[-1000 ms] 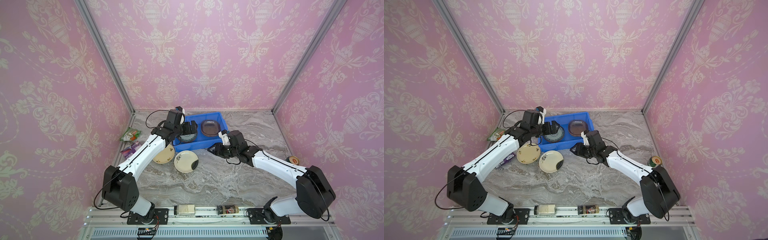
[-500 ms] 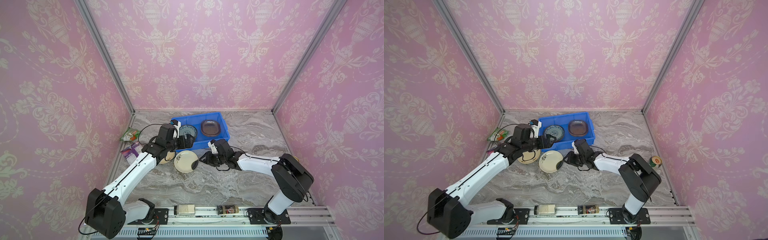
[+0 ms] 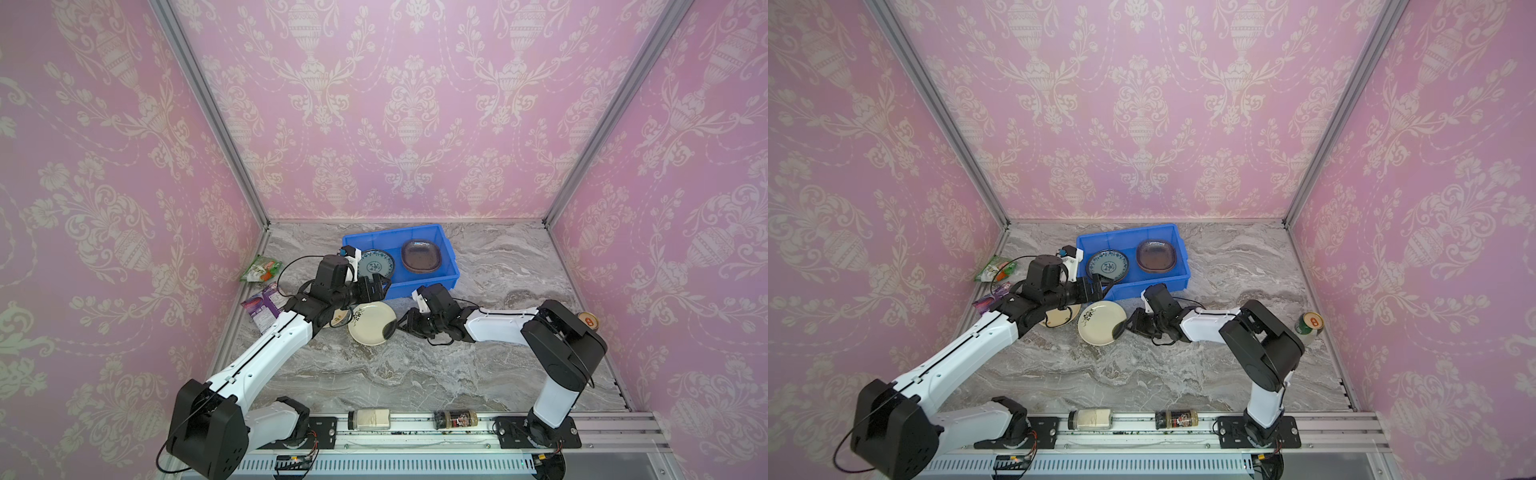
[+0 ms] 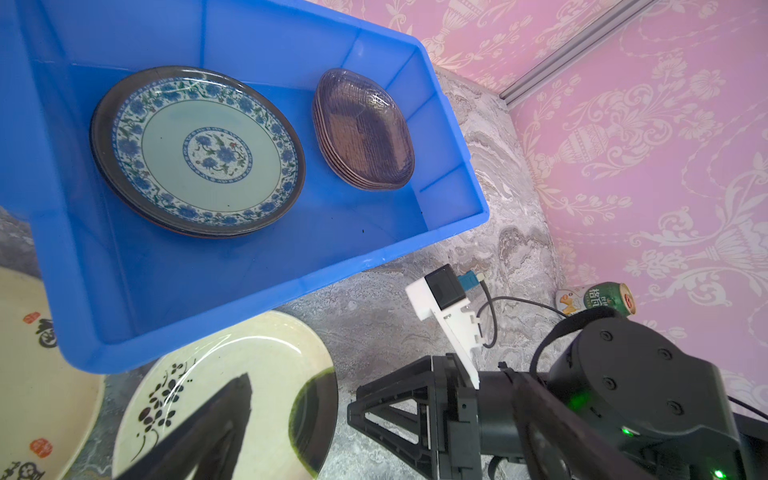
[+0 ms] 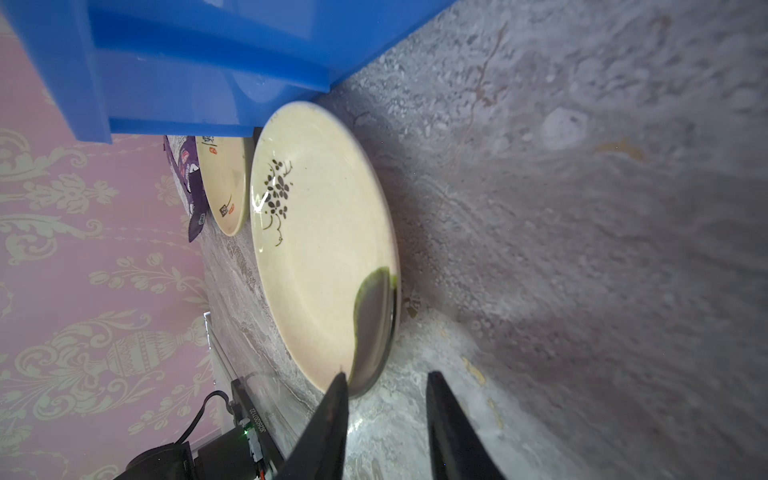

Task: Place the plates into the plastic bin on the countertop
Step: 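Close the right gripper on the rim of the cream plate with black flowers, then lift the cream plate with black flowers with the right gripper toward the bin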

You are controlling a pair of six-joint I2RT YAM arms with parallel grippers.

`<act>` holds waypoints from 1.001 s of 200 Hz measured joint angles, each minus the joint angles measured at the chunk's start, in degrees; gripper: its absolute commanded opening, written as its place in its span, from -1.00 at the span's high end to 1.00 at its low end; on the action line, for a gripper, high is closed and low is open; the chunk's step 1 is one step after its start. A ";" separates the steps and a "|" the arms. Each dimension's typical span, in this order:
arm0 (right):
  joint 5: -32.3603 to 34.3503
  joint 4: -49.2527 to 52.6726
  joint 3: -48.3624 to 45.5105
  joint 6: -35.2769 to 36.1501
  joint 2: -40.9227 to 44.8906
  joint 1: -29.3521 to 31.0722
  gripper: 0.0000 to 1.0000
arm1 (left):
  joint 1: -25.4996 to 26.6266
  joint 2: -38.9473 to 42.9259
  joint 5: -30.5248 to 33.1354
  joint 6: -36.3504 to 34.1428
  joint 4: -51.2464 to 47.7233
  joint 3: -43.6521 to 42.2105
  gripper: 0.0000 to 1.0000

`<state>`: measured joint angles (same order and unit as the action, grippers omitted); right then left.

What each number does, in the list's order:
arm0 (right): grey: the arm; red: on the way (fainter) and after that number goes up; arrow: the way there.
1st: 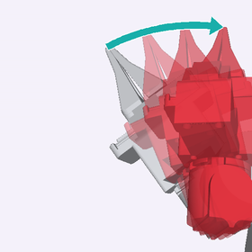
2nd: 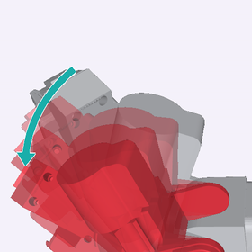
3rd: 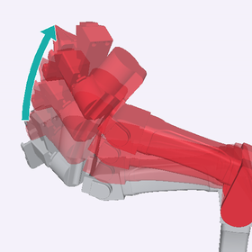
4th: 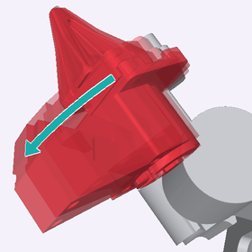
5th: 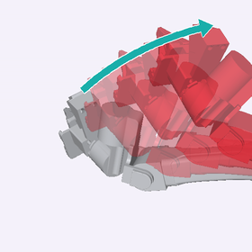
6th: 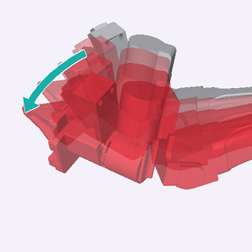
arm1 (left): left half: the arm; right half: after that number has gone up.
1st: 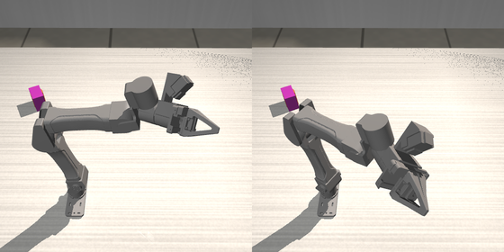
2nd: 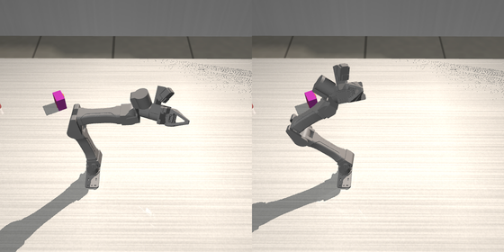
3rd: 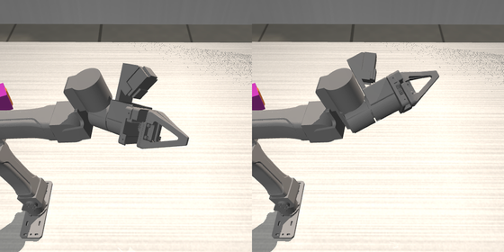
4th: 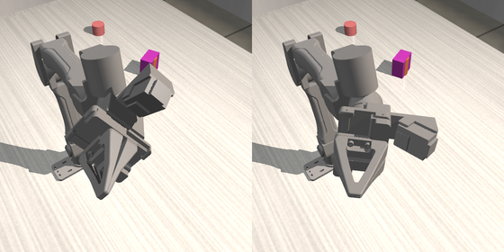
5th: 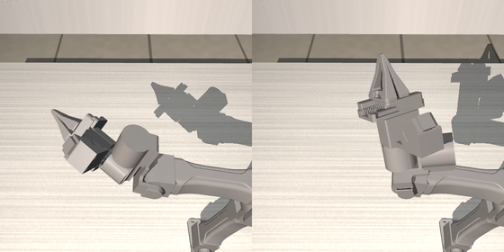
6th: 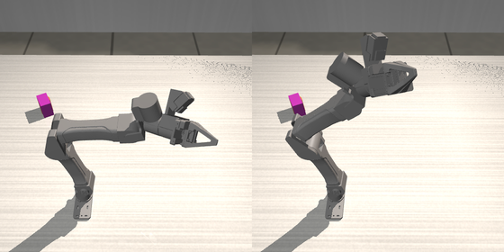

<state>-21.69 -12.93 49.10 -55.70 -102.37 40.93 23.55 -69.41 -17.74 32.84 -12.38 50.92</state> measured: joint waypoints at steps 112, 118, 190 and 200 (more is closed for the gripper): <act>-2.21 -5.07 2.38 -1.53 -6.19 -0.04 0.45 | 0.00 -0.02 -0.22 0.33 1.03 -1.38 -0.99; -2.40 -5.49 2.47 -1.60 -6.43 -0.09 0.46 | 0.00 -0.02 -0.20 0.33 1.03 -1.38 -0.99; -3.48 -8.24 2.56 -3.04 -8.11 -0.94 0.70 | -0.02 -0.07 -0.20 0.33 1.01 -1.53 -0.99; -3.48 -8.22 2.56 -3.06 -8.17 -1.01 0.74 | -0.02 -0.07 -0.20 0.33 0.98 -1.53 -0.99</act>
<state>-25.17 -21.15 51.66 -58.76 -110.54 39.92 23.53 -69.47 -17.93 33.17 -11.40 49.39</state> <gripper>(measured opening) 0.151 0.993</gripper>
